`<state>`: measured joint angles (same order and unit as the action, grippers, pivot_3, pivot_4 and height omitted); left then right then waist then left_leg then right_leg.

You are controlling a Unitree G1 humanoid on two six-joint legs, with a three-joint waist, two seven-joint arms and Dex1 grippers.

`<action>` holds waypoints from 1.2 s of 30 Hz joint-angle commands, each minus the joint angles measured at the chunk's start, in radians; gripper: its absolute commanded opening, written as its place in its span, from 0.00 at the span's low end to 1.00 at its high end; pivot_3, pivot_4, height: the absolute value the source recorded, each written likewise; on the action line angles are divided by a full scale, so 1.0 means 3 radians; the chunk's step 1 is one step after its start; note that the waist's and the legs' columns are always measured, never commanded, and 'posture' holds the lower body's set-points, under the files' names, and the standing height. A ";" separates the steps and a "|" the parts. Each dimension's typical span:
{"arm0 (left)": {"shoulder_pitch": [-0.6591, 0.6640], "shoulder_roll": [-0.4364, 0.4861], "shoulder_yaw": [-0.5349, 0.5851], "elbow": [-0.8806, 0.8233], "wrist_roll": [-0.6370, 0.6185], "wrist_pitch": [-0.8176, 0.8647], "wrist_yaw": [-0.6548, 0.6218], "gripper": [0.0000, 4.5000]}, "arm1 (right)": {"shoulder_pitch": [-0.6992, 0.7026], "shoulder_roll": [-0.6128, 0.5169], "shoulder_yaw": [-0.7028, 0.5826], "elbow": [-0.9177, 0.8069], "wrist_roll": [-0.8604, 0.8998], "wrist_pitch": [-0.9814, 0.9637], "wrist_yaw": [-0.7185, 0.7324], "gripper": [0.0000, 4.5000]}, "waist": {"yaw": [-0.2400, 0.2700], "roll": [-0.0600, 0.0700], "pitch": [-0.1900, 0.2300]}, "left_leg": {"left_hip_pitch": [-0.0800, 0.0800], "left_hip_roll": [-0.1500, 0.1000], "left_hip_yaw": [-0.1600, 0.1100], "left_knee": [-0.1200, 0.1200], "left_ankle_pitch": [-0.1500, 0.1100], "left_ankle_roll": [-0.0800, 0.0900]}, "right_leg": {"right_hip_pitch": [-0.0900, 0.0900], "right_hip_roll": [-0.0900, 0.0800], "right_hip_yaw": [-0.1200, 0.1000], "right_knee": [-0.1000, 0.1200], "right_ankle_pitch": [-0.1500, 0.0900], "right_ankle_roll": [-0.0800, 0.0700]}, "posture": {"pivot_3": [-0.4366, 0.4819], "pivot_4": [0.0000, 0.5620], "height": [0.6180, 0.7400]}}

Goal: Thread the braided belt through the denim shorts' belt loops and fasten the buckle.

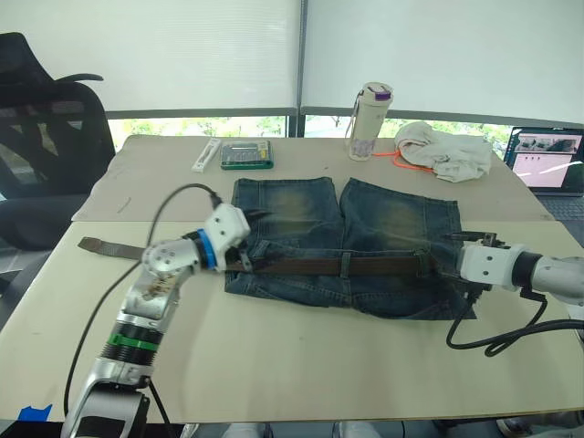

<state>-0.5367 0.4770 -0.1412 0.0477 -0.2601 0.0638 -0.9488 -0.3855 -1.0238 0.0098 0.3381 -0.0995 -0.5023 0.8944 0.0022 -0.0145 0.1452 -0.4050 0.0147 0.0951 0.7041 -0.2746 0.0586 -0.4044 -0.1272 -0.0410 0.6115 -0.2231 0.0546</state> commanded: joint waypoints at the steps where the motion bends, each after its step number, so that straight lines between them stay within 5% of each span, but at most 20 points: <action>1: -0.0067 -0.0045 -0.0044 -0.0170 -0.0016 0.0046 -0.0035 1.00 | -0.0152 -0.0017 0.0017 0.0023 0.0032 -0.0192 0.0063 0.44 | 0.0000 0.0000 0.0000 | 0.0000 0.0000 0.0000 0.0000 0.0000 0.0000 | 0.0000 0.0000 0.0000 0.0000 0.0000 0.0000 | 0.48 0.27 0.97; 7: -0.0094 -0.0078 -0.0091 -0.0248 -0.0003 0.0129 -0.0041 1.00 | -0.0250 -0.0012 0.0118 0.0073 0.0048 -0.0284 0.0205 0.00 | 0.0001 0.0000 0.0000 | 0.0001 0.0000 0.0000 0.0000 0.0000 0.0001 | 0.0000 0.0000 0.0001 0.0000 0.0000 0.0000 | 0.48 0.27 0.97; 19: -0.0084 -0.0204 -0.0201 -0.0423 0.0027 0.0244 -0.0008 1.00 | -0.0235 -0.0067 0.0086 0.0096 0.0238 -0.0161 0.0467 0.00 | 0.0011 0.0000 0.0000 | 0.0001 0.0000 -0.0001 0.0001 -0.0001 0.0001 | 0.0000 -0.0001 0.0002 0.0000 0.0000 0.0000 | 0.48 0.27 0.97; 26: -0.0107 -0.0499 -0.0441 -0.0161 0.0199 0.0024 -0.0005 1.00 | 0.0012 -0.0298 -0.0113 -0.0068 0.0522 0.0499 0.0693 0.00 | 0.0051 0.0001 0.0000 | -0.0002 -0.0001 -0.0002 0.0006 -0.0004 0.0007 | 0.0003 -0.0002 0.0001 -0.0001 0.0000 -0.0001 | 0.48 0.27 0.97; 36: -0.0233 -0.0754 -0.0540 0.0385 0.0467 -0.0390 0.0070 1.00 | 0.0211 -0.0524 -0.0316 0.0234 0.0367 0.0559 0.0530 0.00 | 0.0041 0.0002 -0.0001 | -0.0002 -0.0001 -0.0001 0.0009 -0.0005 0.0009 | 0.0002 -0.0003 0.0002 -0.0001 0.0000 -0.0001 | 0.48 0.27 0.97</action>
<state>-0.5845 0.2607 -0.3001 0.1672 -0.1297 -0.0181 -0.9323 -0.3165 -1.1519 -0.0467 0.4060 0.0100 -0.3369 1.0614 0.0146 -0.0139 0.1449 -0.4053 0.0143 0.0948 0.7067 -0.2761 0.0615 -0.4037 -0.1282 -0.0403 0.6115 -0.2230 0.0544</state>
